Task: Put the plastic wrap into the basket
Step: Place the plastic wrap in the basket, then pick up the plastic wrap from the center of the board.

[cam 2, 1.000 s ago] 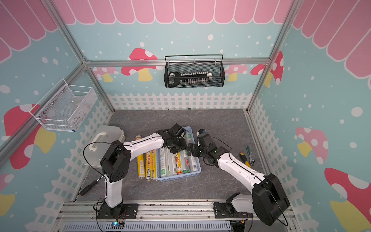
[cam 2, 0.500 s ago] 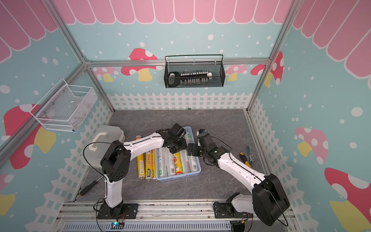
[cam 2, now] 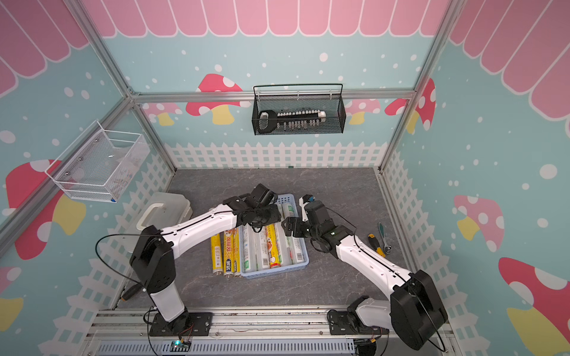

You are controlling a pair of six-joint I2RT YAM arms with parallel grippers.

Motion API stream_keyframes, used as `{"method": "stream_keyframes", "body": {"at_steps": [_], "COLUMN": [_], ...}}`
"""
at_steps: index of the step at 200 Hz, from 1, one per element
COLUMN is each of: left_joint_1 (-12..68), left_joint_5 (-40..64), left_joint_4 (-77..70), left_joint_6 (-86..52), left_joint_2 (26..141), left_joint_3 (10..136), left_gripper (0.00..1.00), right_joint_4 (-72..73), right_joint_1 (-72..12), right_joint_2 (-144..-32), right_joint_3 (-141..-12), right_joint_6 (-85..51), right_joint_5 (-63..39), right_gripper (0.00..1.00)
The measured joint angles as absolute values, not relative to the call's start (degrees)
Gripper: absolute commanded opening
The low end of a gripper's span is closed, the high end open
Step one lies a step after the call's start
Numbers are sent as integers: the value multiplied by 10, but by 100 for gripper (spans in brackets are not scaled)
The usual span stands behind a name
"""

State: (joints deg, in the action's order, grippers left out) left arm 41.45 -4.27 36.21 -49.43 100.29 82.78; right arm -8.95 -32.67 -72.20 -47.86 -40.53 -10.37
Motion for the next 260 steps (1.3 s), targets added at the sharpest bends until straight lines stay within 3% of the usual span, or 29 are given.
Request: {"method": "stream_keyframes", "body": {"at_steps": [66, 151, 195, 260], "left_joint_1": [375, 157, 64, 37], "left_joint_5": [-130, -102, -37, 22], "left_joint_4": [300, 274, 283, 298], "left_joint_6": [-473, -478, -466, -425], "left_joint_2": [824, 634, 636, 744], "left_joint_3": [662, 445, 401, 422], "left_gripper": [59, 65, 67, 71], "right_joint_4": [-34, -127, -194, -276], "right_joint_1": [-342, -469, -502, -536], "right_joint_2": [-793, -949, -1016, -1086], "right_joint_3": [-544, -748, -820, -912], "right_joint_6": [-398, -310, -271, -243], "right_joint_5": [-213, -223, -200, -142], "right_gripper": [85, 85, 85, 86]}}
